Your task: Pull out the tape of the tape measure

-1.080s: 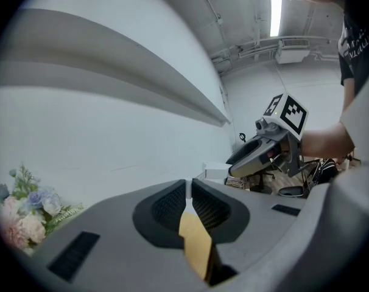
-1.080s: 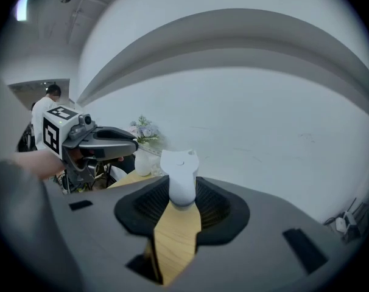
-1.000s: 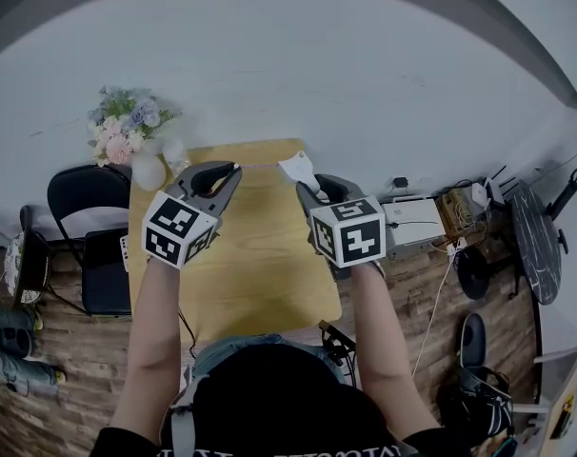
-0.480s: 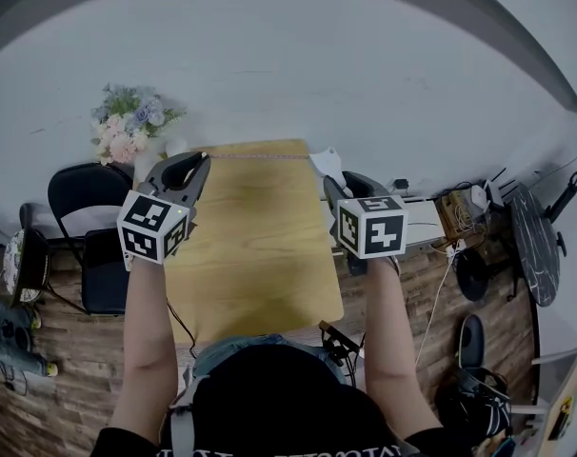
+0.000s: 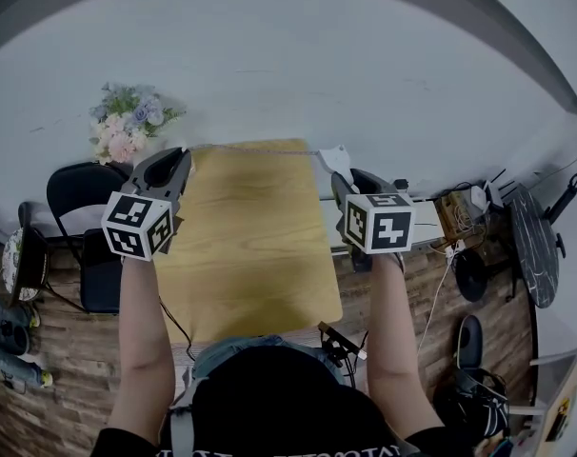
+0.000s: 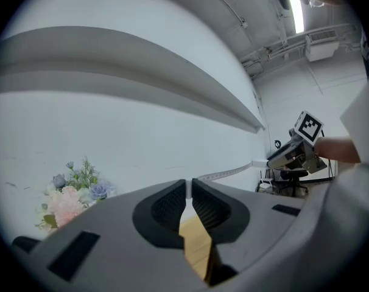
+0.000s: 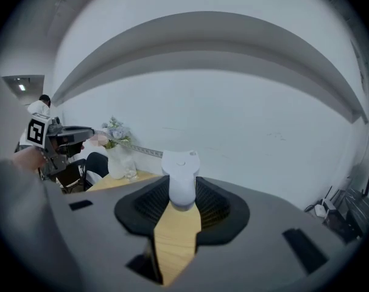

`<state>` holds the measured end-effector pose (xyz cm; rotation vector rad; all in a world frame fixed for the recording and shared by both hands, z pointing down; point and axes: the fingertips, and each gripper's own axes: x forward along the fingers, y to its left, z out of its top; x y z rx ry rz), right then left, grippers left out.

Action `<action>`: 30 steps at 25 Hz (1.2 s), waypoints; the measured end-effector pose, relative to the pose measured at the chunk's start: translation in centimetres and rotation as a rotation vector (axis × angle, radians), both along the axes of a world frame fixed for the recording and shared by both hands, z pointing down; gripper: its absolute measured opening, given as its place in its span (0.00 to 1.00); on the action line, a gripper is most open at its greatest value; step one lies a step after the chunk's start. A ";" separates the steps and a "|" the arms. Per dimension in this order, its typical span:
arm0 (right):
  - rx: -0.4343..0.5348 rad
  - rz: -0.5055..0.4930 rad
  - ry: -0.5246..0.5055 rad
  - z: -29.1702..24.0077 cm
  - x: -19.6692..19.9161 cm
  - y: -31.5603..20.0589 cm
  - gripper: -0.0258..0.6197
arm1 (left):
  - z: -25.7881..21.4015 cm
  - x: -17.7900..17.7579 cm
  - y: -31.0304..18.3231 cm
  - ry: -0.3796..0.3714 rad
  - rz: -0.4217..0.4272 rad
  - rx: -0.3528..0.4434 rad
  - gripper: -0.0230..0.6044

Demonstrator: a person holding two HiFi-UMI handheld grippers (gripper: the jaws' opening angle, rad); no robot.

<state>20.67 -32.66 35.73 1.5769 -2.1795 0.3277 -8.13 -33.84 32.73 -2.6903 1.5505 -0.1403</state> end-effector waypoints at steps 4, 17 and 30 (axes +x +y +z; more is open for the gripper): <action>-0.006 -0.019 -0.011 0.1 -0.7 -0.5 0.26 | 0.3 0.2 -0.6 0.002 -0.005 -0.010 0.10; -0.089 0.037 0.020 4.3 0.3 -5.9 0.26 | 4.5 0.8 -6.9 0.007 -0.064 -0.106 0.10; -0.154 0.057 -0.022 12.0 1.0 -13.4 0.26 | 13.9 1.1 -13.9 0.029 -0.184 -0.278 0.10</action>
